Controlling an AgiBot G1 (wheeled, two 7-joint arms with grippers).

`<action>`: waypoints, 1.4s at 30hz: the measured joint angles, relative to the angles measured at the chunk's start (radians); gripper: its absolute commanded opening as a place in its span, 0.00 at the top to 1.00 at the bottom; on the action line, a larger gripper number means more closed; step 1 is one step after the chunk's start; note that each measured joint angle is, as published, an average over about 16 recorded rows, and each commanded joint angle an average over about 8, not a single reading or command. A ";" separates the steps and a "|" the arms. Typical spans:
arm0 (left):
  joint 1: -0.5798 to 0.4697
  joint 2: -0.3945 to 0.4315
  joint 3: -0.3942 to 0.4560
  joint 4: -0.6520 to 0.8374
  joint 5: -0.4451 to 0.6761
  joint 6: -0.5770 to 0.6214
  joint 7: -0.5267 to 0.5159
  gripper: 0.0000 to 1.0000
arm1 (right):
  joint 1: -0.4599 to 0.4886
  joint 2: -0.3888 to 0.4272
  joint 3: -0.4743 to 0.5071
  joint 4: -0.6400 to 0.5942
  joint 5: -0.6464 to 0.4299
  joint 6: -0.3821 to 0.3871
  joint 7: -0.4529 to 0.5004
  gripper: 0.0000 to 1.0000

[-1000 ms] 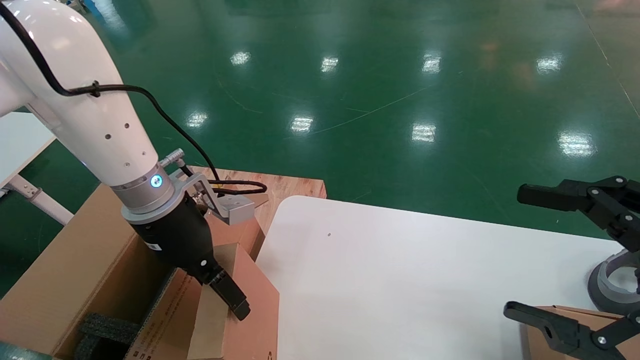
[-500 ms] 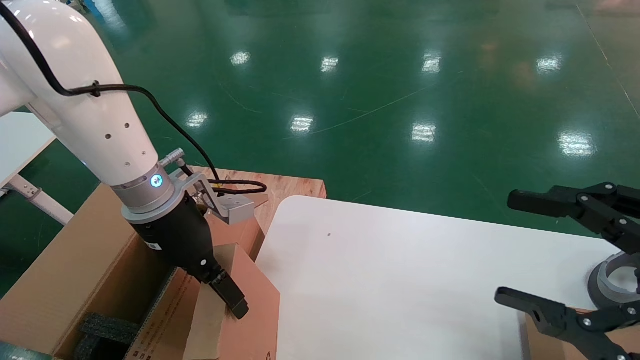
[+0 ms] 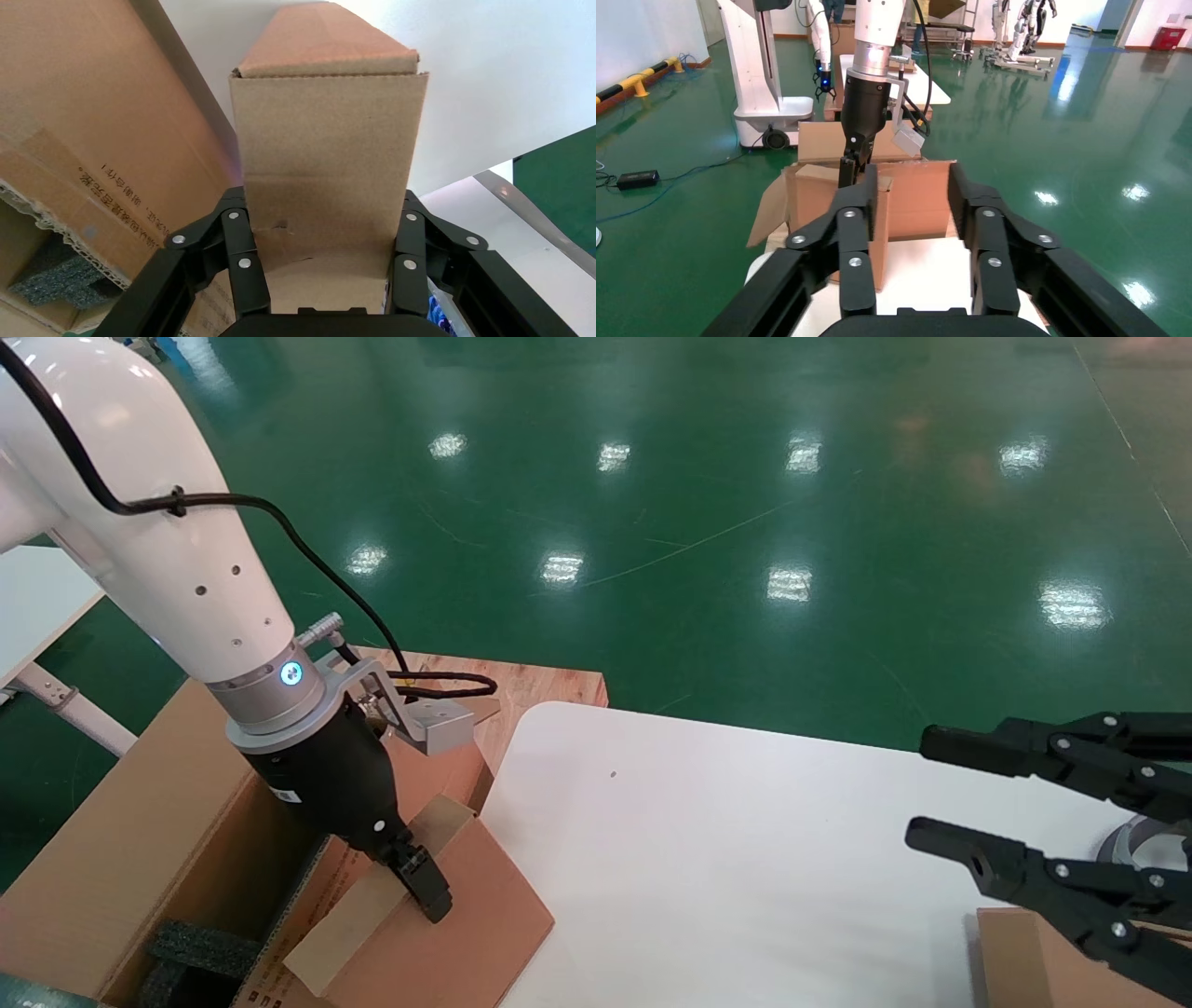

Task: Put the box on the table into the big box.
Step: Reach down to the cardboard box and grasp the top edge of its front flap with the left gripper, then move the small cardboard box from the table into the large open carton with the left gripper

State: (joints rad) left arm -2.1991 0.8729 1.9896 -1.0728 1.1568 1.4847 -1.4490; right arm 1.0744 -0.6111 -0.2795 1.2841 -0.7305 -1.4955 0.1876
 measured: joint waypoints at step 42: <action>-0.256 -0.229 -0.408 0.187 0.134 -0.198 0.261 1.00 | 0.000 0.000 0.000 0.000 0.000 0.000 0.000 0.00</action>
State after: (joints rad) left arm -2.4550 0.6440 1.5820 -0.8857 1.2910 1.2866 -1.1883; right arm 1.0743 -0.6111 -0.2795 1.2840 -0.7304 -1.4954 0.1876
